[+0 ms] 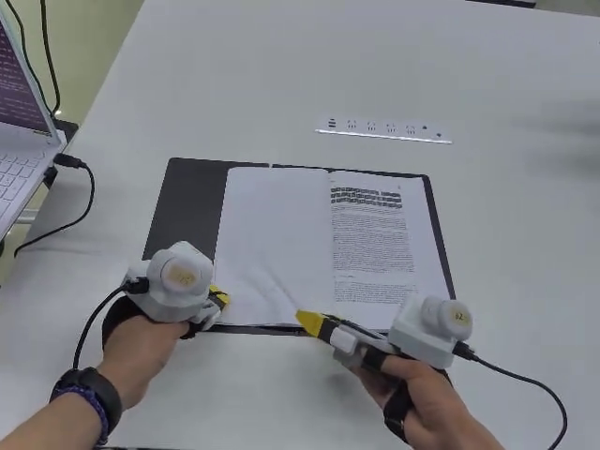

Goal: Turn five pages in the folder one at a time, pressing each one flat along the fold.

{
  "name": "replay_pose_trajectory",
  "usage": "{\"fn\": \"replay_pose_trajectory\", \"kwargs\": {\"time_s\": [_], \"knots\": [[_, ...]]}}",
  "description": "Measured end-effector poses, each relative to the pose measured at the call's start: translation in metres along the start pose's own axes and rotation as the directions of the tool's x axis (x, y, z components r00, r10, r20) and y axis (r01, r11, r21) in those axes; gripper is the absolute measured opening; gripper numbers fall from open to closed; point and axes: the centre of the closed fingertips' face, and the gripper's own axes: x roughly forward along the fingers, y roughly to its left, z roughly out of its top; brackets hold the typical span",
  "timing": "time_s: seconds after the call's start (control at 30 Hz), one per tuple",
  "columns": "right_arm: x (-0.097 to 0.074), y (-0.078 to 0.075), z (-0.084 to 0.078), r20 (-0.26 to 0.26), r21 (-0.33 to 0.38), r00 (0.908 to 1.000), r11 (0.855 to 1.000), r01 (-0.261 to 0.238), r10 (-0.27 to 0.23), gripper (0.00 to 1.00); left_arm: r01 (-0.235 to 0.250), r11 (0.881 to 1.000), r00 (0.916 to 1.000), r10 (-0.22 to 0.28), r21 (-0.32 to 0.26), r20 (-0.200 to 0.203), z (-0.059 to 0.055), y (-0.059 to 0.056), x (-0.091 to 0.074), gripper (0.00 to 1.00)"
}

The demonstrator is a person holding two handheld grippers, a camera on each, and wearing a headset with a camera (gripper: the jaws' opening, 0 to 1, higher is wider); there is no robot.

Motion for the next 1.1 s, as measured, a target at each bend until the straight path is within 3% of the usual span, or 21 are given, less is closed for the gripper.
{"fn": "replay_pose_trajectory", "kwargs": {"time_s": [0.1, 0.4, 0.57, 0.7, 0.9, 1.1], "knots": [[0.002, 0.003, 0.003, 0.001, -0.016, 1.0, 1.0, -0.007, 0.007, 0.23, 0.008, 1.0, 0.9999, -0.008, -0.004, -0.006, 0.001, 0.002, 0.0, 0.0], [0.009, -0.01, 0.02, 0.03, -0.042, 0.999, 0.999, 0.033, -0.031, 0.14, 0.005, 1.0, 0.9999, -0.005, 0.022, 0.01, 0.0, 0.001, 0.0, 0.0], [0.019, -0.028, 0.049, 0.075, -0.056, 0.9946, 0.996, 0.075, -0.071, 0.09, 0.023, 0.996, 0.9995, -0.025, 0.089, 0.018, -0.001, 0.0, -0.001, 0.0], [0.027, -0.037, 0.072, 0.117, -0.05, 0.9901, 0.995, 0.084, -0.077, 0.06, 0.042, 0.999, 0.999, -0.043, 0.027, 0.016, 0.0, 0.002, 0.0, 0.0], [0.04, -0.046, 0.095, 0.148, -0.054, 0.9851, 0.994, 0.097, -0.089, 0.01, 0.041, 0.999, 0.9991, -0.041, 0.021, 0.012, 0.0, 0.002, 0.001, 0.0], [0.054, -0.059, 0.108, 0.159, -0.037, 0.9815, 0.993, 0.113, -0.106, 0.0, 0.041, 0.999, 0.9991, -0.041, 0.006, 0.012, 0.0, 0.002, 0.001, 0.0]]}}
